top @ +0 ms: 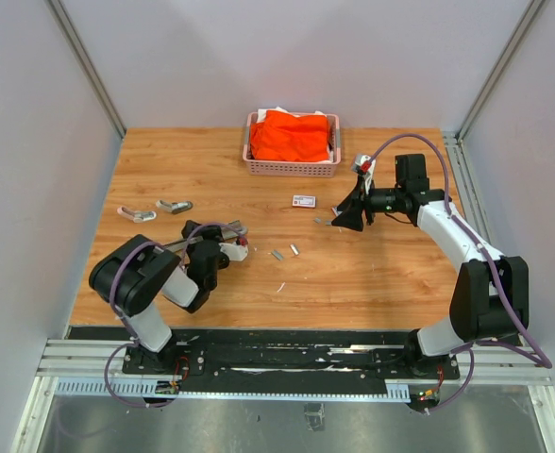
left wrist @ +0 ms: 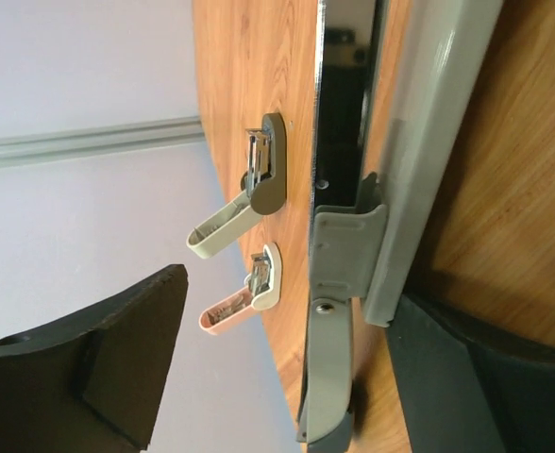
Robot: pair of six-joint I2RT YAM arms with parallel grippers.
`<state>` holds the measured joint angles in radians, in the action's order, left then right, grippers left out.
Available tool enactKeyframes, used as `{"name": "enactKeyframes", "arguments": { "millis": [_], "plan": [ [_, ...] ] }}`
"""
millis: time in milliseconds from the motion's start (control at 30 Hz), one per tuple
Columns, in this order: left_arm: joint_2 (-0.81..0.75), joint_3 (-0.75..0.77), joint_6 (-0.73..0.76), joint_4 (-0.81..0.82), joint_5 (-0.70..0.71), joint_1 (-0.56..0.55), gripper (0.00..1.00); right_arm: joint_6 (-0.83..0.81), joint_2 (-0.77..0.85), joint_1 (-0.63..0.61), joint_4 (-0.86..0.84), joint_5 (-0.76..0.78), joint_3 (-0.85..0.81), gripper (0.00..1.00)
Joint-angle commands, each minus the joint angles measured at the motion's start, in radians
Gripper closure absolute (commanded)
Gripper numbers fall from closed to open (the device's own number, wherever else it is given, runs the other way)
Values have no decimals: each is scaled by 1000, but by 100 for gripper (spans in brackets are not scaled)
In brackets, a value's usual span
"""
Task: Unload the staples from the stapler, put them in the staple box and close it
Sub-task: Place the stapler at the center of the board.
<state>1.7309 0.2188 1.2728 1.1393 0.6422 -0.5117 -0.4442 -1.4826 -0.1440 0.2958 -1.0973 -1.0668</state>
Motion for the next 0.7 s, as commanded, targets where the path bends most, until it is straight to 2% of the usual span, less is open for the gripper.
{"name": "enactKeyframes", "arguments": {
  "millis": [0, 100, 200, 667],
  "plan": [
    [-127, 18, -127, -296, -105, 6, 8, 11, 25, 17, -10, -8, 12, 44],
    [-241, 56, -197, -511, -175, 5, 5, 12, 24, 17, -9, -9, 12, 44],
    [-321, 83, -244, -645, -243, 6, 0, 12, 25, 17, -9, -10, 12, 44],
    [-324, 97, -287, -736, -307, 6, 2, 10, 24, 17, -9, -10, 12, 44]
  ]
}}
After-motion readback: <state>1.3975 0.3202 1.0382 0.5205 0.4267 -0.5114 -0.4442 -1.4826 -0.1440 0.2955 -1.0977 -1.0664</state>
